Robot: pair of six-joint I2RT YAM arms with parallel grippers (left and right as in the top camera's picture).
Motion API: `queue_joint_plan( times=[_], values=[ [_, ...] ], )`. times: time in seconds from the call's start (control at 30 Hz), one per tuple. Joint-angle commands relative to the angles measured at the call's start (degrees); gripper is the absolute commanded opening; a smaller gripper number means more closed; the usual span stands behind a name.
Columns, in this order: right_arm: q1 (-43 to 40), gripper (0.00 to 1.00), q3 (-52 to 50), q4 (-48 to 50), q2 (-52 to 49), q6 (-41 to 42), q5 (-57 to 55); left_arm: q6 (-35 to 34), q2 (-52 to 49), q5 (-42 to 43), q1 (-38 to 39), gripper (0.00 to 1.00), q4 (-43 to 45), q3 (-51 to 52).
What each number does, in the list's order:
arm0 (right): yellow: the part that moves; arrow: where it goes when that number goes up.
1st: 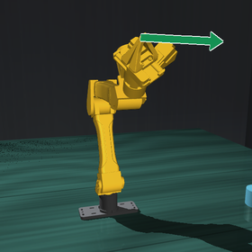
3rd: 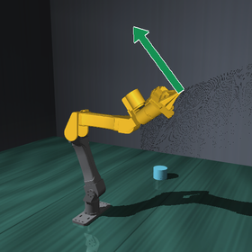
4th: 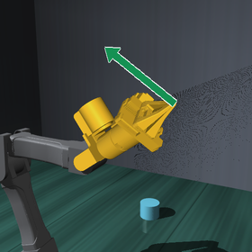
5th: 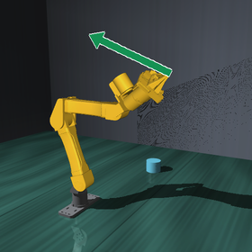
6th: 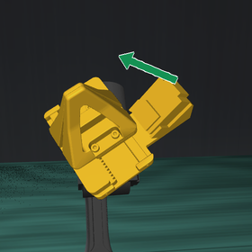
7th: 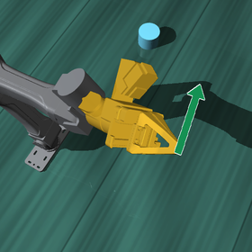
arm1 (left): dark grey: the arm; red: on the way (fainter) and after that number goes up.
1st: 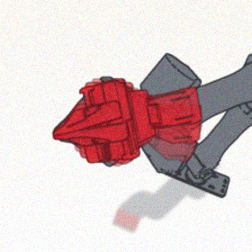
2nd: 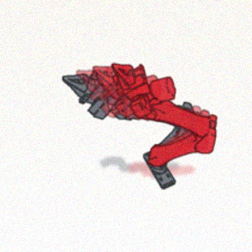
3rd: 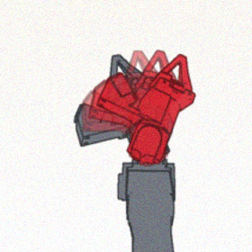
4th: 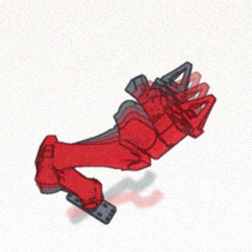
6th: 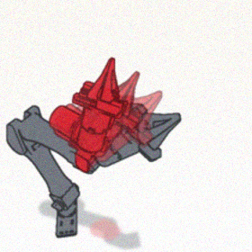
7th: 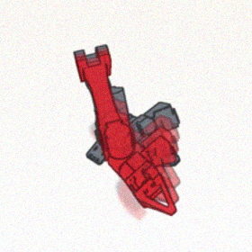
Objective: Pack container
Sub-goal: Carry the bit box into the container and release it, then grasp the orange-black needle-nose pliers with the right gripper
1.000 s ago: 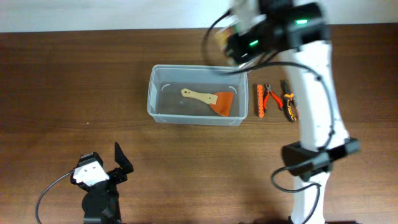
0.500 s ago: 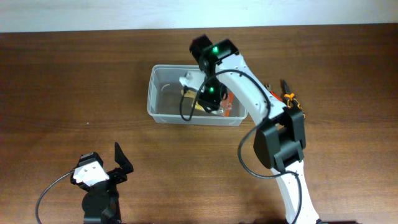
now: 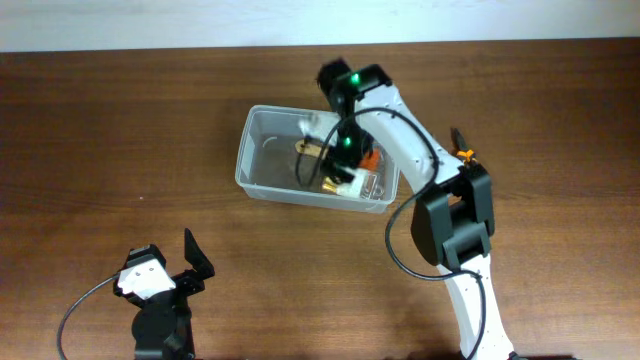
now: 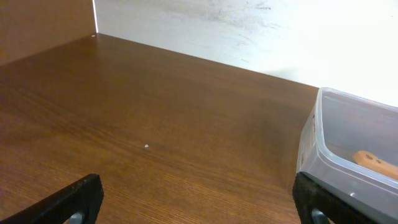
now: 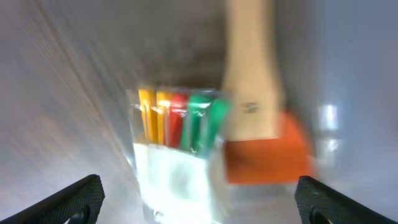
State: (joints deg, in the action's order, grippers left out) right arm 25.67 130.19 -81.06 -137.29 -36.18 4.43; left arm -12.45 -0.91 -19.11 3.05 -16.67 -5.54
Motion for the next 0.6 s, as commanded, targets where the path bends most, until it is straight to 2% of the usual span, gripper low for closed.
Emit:
queue_joint_plan(
  times=[0.0,0.1,0.23,0.3,0.43,0.57],
  values=[
    [-1.6,0.99,13.16,-1.73,6.36,7.72,1.84,0.5,0.24,-0.22,0.22,0.99,-0.04,0.22],
    [-3.08,0.99,22.43,-3.78,7.5,17.35,1.11,0.5,0.24,-0.2,0.22,0.99,-0.04,0.22],
    [-7.3,0.99,29.62,-4.37,9.79,20.76,0.85,0.5,0.24,-0.22,0.22,0.99,-0.04,0.22],
    [-14.93,0.99,31.28,-3.91,10.51,31.98,-4.7,0.5,0.24,-0.22,0.22,0.99,-0.04,0.22],
    [-23.65,0.99,28.46,-6.08,9.09,41.0,-4.81,0.5,0.24,-0.22,0.22,0.99,-0.04,0.22],
    [-28.85,0.99,17.14,-6.93,7.39,41.4,-4.46,0.5,0.24,-0.22,0.22,0.99,-0.04,0.22]
  ],
)
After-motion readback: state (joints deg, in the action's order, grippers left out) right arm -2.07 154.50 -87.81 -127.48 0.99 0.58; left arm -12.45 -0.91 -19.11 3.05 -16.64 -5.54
